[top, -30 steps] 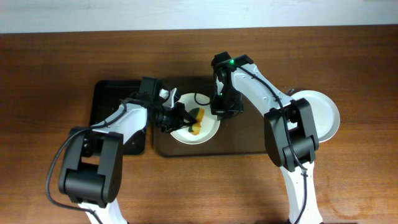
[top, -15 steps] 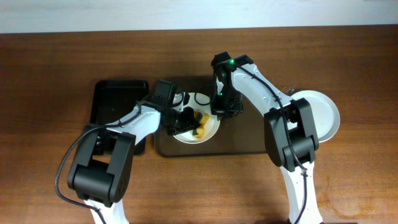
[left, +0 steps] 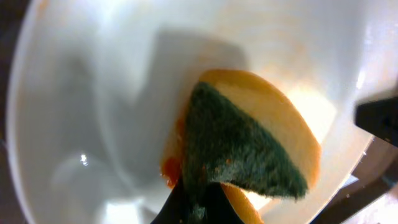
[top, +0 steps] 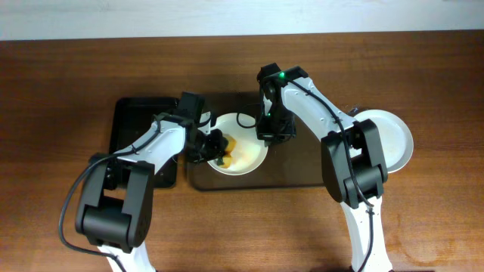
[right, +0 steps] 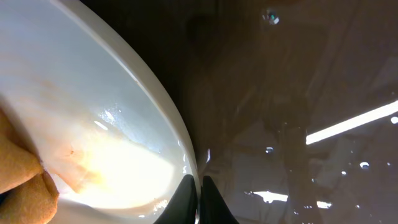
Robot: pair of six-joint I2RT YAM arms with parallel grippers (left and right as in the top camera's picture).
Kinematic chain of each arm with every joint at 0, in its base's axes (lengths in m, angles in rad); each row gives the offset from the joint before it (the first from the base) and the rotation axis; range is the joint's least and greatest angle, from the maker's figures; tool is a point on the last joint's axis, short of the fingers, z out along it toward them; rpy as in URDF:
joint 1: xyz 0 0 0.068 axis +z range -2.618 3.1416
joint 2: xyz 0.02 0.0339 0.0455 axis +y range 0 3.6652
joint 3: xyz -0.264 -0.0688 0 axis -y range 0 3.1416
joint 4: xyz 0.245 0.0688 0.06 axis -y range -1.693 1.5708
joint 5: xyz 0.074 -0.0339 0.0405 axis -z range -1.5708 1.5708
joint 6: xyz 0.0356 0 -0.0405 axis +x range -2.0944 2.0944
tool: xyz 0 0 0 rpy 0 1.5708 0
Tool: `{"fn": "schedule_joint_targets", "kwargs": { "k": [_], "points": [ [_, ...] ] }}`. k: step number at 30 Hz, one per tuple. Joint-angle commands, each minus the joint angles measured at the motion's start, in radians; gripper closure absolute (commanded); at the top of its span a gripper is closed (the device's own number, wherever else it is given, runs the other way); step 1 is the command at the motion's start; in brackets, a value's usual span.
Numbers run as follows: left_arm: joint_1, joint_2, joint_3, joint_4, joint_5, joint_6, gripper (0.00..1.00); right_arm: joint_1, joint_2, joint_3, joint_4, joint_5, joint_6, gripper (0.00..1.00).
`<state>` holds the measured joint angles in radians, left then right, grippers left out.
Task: Clean dirty plates on tray and stack at the side
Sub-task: 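Scrub the left plate with the sponge in the left gripper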
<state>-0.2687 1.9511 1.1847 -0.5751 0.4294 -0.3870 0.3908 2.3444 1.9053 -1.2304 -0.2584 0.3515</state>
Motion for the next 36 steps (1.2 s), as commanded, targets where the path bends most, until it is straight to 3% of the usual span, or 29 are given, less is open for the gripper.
{"fn": "schedule_joint_targets", "kwargs": {
  "k": [1, 2, 11, 17, 23, 27, 30, 36],
  "points": [
    [-0.007, -0.061, -0.027, 0.106, 0.123, 0.014, 1.00, 0.008, 0.001, -0.010, -0.004, 0.031, -0.002, 0.96],
    [-0.017, -0.060, -0.027, 0.137, 0.124, -0.058, 1.00, 0.008, 0.001, -0.010, -0.004, 0.031, -0.002, 0.96],
    [-0.144, -0.048, -0.028, 0.175, 0.015, -0.140, 1.00, 0.008, 0.001, -0.010, -0.005, 0.031, -0.002, 0.96],
    [-0.145, -0.048, -0.045, 0.170, -0.130, -0.140, 1.00, 0.008, 0.001, -0.010, -0.005, 0.031, -0.002, 0.96],
    [-0.099, -0.048, -0.055, 0.064, -0.426, -0.139, 1.00, 0.008, 0.001, -0.010, -0.005, 0.031, -0.002, 0.96],
    [-0.044, -0.052, -0.054, 0.025, -0.451, -0.127, 1.00, 0.008, 0.001, -0.010, -0.005, 0.031, -0.002, 0.96],
    [-0.026, -0.096, -0.026, 0.013, -0.475, -0.026, 1.00, 0.008, 0.001, -0.010, -0.005, 0.031, -0.002, 0.96],
    [-0.026, -0.200, 0.052, 0.013, -0.505, -0.027, 1.00, 0.008, 0.001, -0.010, -0.005, 0.031, -0.002, 0.96]
  ]
}}
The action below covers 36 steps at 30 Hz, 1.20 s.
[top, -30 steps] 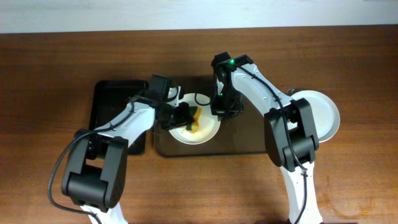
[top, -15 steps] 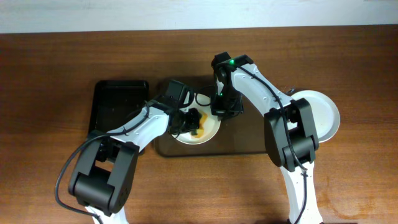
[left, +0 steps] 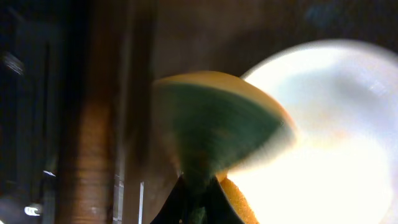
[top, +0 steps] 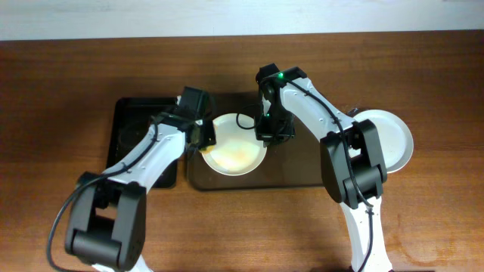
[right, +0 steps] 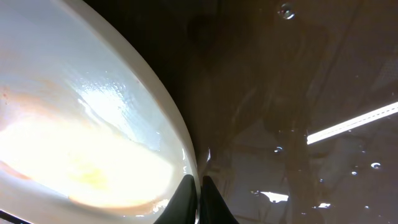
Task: Clean dirty plates on tray and stack at the side
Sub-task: 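Scrub the left plate with the sponge in the left gripper, then carry the left plate right and stack it on the plate pile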
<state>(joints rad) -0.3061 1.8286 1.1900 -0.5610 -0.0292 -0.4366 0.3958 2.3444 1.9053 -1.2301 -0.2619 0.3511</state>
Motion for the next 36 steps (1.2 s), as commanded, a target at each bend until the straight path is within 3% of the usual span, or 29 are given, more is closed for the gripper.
{"fn": "schedule_joint_targets", "kwargs": {
  "k": [1, 7, 12, 16, 26, 32, 36],
  "points": [
    [0.011, -0.122, 0.049, -0.009, -0.046, 0.023, 1.00, 0.003, 0.001, -0.010, -0.005, 0.035, -0.002, 0.96],
    [0.021, -0.193, 0.049, -0.213, -0.047, 0.023, 1.00, 0.003, 0.002, -0.010, 0.042, 0.065, -0.002, 0.96],
    [0.027, -0.196, 0.049, -0.263, -0.105, 0.023, 1.00, 0.000, -0.003, -0.010, 0.066, 0.095, -0.074, 0.96],
    [0.094, -0.204, 0.049, -0.305, -0.107, 0.023, 1.00, -0.005, -0.103, -0.009, 0.048, 0.178, -0.107, 0.96],
    [0.167, -0.204, 0.049, -0.308, -0.137, 0.023, 1.00, 0.020, -0.413, -0.009, -0.046, 0.702, -0.073, 0.96],
    [0.183, -0.204, 0.049, -0.307, -0.179, 0.023, 1.00, 0.145, -0.444, -0.009, -0.148, 1.129, 0.092, 0.96],
    [0.183, -0.204, 0.049, -0.300, -0.178, 0.023, 1.00, 0.235, -0.444, -0.009, -0.169, 1.292, 0.137, 0.96]
  ]
}}
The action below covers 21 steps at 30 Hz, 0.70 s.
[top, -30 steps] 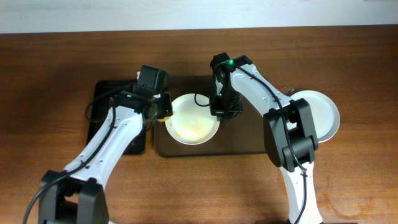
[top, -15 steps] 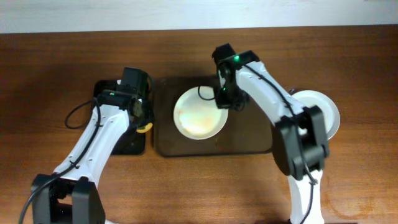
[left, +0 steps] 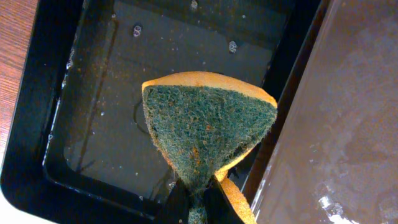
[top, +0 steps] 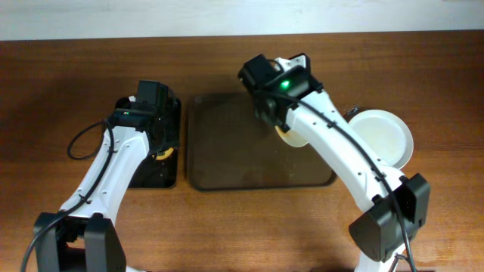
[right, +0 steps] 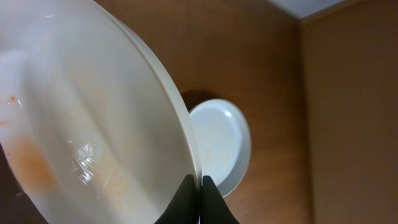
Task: Clean dirty plates on tray and stack at the side
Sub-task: 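Carry the left plate right and stack it on the plate pile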
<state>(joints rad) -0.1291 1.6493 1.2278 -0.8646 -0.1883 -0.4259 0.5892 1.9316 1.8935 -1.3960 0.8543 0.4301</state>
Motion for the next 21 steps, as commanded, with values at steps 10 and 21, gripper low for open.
{"fn": "schedule_joint_targets", "kwargs": {
  "k": [10, 21],
  "points": [
    [0.006, -0.025, 0.011, 0.003, -0.019, 0.014, 1.00, -0.016, -0.031, 0.003, -0.005, 0.079, 0.156, 0.96],
    [0.025, 0.102, 0.011, 0.136, -0.019, 0.342, 1.00, -0.731, -0.034, 0.002, -0.028, -0.607, 0.080, 0.96]
  ]
}}
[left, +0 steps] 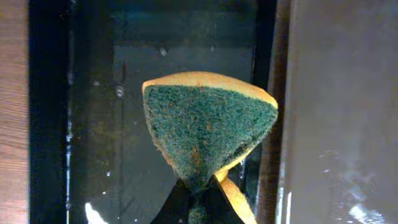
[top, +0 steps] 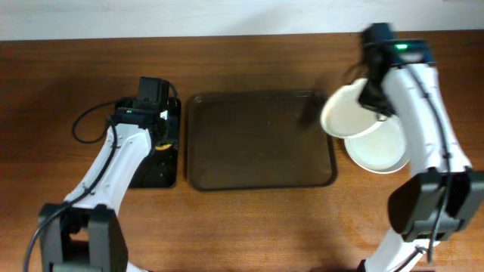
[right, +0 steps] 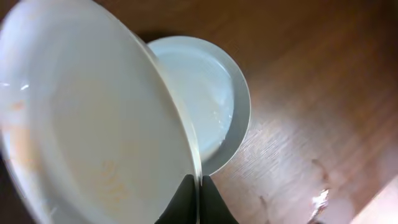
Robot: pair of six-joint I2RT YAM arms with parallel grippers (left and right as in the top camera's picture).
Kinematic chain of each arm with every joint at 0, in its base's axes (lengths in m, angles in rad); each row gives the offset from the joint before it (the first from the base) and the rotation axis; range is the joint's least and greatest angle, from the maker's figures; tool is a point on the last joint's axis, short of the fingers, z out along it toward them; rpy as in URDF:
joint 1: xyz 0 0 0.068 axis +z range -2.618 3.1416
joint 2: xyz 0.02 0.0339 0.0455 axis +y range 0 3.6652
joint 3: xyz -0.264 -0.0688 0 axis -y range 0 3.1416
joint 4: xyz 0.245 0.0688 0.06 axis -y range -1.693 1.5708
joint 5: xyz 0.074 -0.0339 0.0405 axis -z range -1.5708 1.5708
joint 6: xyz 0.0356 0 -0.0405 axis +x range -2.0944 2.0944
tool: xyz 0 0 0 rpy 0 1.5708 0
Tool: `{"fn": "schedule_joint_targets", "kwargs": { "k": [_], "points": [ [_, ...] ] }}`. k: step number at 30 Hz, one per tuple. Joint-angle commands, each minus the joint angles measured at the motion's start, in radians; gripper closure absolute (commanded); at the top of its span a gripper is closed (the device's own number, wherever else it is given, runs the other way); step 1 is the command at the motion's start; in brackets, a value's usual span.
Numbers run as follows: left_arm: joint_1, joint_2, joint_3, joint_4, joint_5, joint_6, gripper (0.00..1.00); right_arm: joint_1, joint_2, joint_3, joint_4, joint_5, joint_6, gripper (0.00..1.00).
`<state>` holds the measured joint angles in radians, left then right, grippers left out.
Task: Clean dirty plates on tray and stack at the side
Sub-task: 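Carry the left plate right and stack it on the plate pile, then lower the sponge into the black tray and open the left gripper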
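Note:
My right gripper (right: 199, 182) is shut on the rim of a white plate (right: 93, 124), held tilted in the air with faint orange smears on it. In the overhead view that plate (top: 344, 112) hangs over the left edge of a second white plate (top: 378, 147) lying on the table to the right of the brown tray (top: 261, 140). The lying plate (right: 208, 93) also shows behind the held one. My left gripper (left: 199, 193) is shut on a folded green-and-yellow sponge (left: 208, 134) above the black bin (left: 93, 124).
The black bin (top: 151, 162) stands to the left of the tray, with water drops and specks in it. The brown tray (left: 336, 112) is wet. The wooden table (right: 323, 112) lies around both. A cable runs off the left arm.
My right gripper has carried the plate from above the tray's far right corner to over the plate lying at the right. The left gripper still holds the sponge over the bin.
At first the left gripper pressed the sponge into the plate on the tray, with the right gripper pinching its rim. Then the sponge was off the plate at its left edge. After that the sponge was over the bin and the plate lifted; now it hangs over the side plate.

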<state>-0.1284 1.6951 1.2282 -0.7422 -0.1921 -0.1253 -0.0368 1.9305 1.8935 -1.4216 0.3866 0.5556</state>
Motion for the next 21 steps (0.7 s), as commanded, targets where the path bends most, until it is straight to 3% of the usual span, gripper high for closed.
{"fn": "schedule_joint_targets", "kwargs": {
  "k": [1, 8, 9, 10, 11, 17, 21],
  "points": [
    [0.035, 0.064, 0.010, 0.016, -0.015, 0.042, 1.00, -0.153, -0.031, 0.000, -0.004, -0.160, -0.060, 0.96],
    [0.101, 0.078, 0.010, 0.051, 0.062, 0.074, 1.00, -0.332, -0.027, -0.153, 0.040, -0.223, -0.110, 0.96],
    [0.101, 0.078, 0.010, 0.053, 0.061, 0.074, 1.00, -0.332, -0.027, -0.167, 0.053, -0.252, -0.129, 0.84],
    [0.101, 0.078, 0.010, 0.053, 0.061, 0.074, 1.00, -0.328, -0.027, -0.169, 0.061, -0.300, -0.175, 0.48],
    [0.101, 0.078, 0.010, 0.053, 0.061, 0.074, 1.00, -0.322, -0.028, -0.168, 0.069, -0.350, -0.228, 0.37],
    [0.101, 0.080, 0.008, 0.050, 0.067, 0.079, 1.00, -0.293, -0.120, -0.164, 0.064, -0.567, -0.418, 0.38],
    [0.101, 0.148, 0.005, 0.075, 0.211, 0.281, 1.00, -0.248, -0.235, -0.165, 0.040, -0.567, -0.429, 0.34]
  ]
}}
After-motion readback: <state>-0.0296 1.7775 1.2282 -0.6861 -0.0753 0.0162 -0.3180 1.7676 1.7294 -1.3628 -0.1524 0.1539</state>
